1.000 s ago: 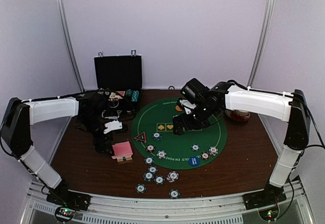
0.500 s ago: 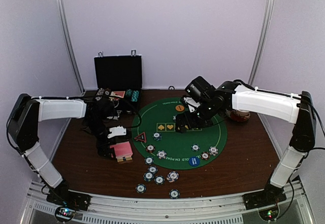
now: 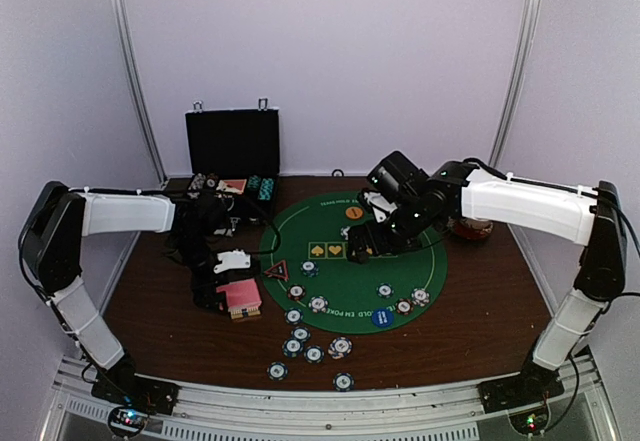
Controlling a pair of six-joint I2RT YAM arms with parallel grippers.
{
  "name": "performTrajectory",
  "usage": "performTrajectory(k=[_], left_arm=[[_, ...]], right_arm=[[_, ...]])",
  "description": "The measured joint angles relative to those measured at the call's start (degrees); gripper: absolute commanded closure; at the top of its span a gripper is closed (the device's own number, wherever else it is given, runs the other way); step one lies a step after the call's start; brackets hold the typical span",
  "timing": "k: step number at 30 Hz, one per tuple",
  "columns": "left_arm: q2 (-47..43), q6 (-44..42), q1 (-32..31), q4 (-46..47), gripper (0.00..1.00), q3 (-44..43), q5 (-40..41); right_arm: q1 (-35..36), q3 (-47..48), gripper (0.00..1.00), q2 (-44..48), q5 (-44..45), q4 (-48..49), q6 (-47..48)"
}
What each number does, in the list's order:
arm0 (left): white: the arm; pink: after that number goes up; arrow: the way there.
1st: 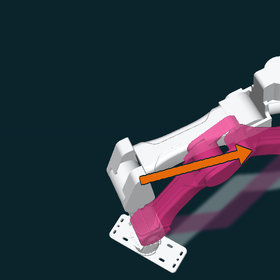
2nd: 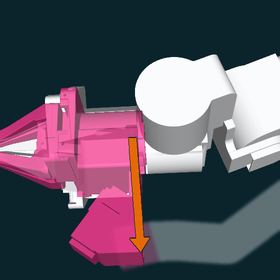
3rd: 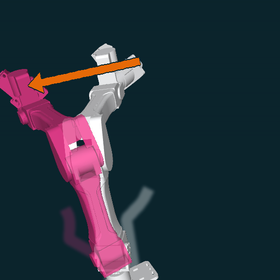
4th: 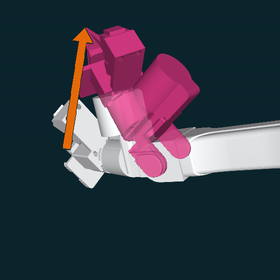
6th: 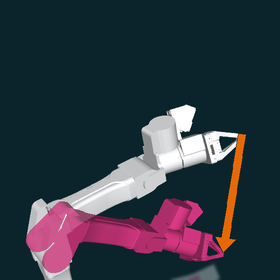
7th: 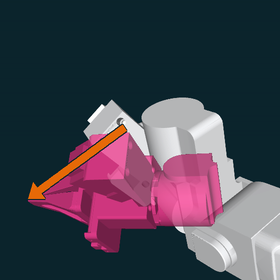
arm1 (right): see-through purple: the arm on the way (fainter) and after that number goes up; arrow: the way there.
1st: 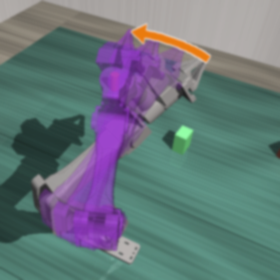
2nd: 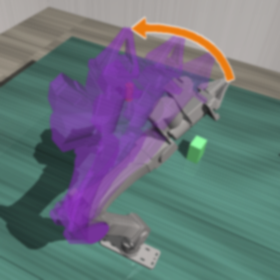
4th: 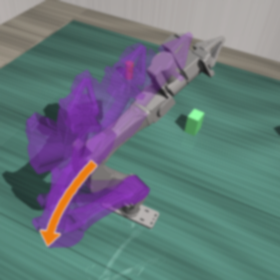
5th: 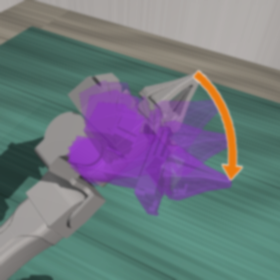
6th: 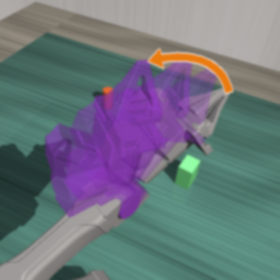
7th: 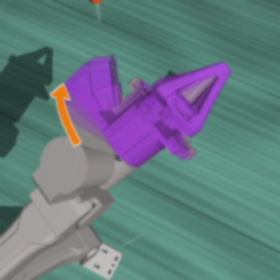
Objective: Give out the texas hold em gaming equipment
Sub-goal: Pick up the poker card from the center of the board.
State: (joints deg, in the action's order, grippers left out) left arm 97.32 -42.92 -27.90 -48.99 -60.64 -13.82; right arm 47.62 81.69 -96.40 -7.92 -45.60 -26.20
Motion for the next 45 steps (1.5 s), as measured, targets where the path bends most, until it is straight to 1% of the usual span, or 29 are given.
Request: performTrajectory(k=[19,45], left_arm=[[1.4,-0.1,-1.2,2.0,0.02,-0.2,3.4],[1.7,-1.6,-1.5,5.6,0.02,1.7,4.9]], right_arm=[[0.0,-0.3,0.00,0.5,0.0,0.0,0.0],[0.0,-0.6,0.01,0.6,0.0,0.0,-0.2]])
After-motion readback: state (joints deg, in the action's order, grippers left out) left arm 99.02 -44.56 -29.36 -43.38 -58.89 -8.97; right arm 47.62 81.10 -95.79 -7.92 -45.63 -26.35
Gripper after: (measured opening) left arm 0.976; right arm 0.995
